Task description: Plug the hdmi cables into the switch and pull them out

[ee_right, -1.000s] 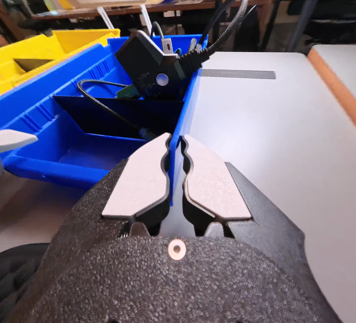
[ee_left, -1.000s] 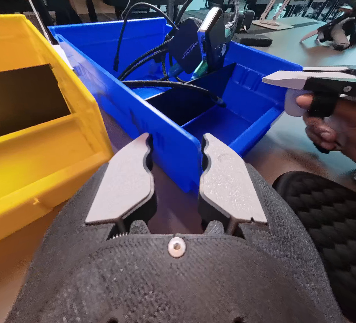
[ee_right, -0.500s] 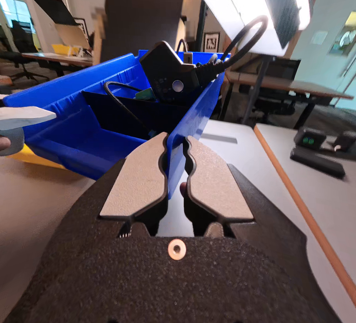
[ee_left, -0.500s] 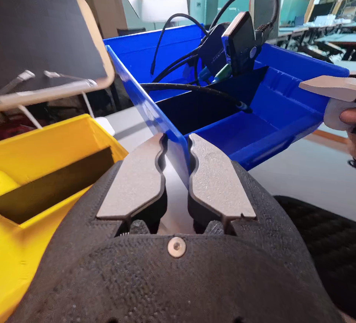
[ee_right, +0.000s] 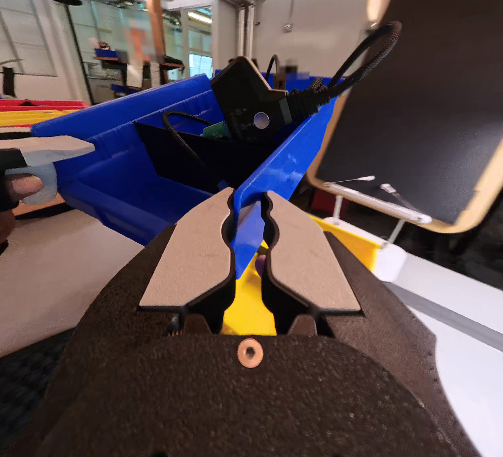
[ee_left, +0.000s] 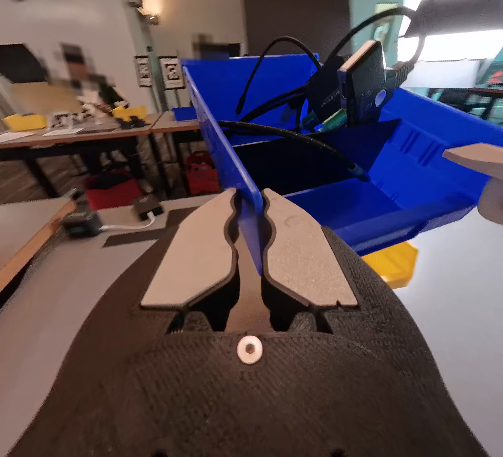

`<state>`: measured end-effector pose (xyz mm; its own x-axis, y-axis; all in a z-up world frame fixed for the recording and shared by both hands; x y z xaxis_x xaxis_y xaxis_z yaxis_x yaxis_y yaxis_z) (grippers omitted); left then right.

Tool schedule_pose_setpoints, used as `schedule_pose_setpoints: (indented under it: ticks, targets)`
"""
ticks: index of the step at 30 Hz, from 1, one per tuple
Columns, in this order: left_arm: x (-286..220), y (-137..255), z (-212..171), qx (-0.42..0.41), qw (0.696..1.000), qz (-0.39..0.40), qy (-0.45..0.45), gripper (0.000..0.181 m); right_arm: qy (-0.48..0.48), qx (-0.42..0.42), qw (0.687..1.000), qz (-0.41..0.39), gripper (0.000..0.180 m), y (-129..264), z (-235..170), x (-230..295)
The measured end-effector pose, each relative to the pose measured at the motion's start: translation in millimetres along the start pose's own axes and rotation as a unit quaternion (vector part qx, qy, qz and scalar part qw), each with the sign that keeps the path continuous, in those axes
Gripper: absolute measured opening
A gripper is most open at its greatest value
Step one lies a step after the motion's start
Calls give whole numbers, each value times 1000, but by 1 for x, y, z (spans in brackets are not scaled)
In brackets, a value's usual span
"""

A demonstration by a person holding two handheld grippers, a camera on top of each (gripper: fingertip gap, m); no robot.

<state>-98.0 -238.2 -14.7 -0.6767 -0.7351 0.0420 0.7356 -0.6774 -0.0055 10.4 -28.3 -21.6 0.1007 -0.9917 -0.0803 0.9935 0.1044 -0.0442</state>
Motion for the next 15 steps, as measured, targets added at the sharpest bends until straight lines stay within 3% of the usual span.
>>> schedule_pose_setpoints:
  ticks: [6, 11, 15]
  targets:
    - [73, 29, -69, 67, 995, 68, 27, 9, -39, 52, 995, 70, 18, -50, -76, 64]
    - [98, 40, -139, 112, 989, 75, 61, 7, -28, 114, 989, 87, 20, -54, -136, 94]
    - [94, 32, -179, 119, 987, 50, 94, 8, -27, 154, 984, 82, 20, -48, -169, 87]
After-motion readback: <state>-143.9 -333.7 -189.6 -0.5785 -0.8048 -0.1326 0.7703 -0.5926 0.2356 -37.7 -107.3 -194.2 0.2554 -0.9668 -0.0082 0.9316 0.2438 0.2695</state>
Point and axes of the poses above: each gripper's, where its closed fingertips meet, y back along the fingers, z out of its top, x = y × z across the jaws, the point moved 8 cm from there along y, back along the fingers, and after that the axes turned 5 degrees about z, right-handed, at the moved point
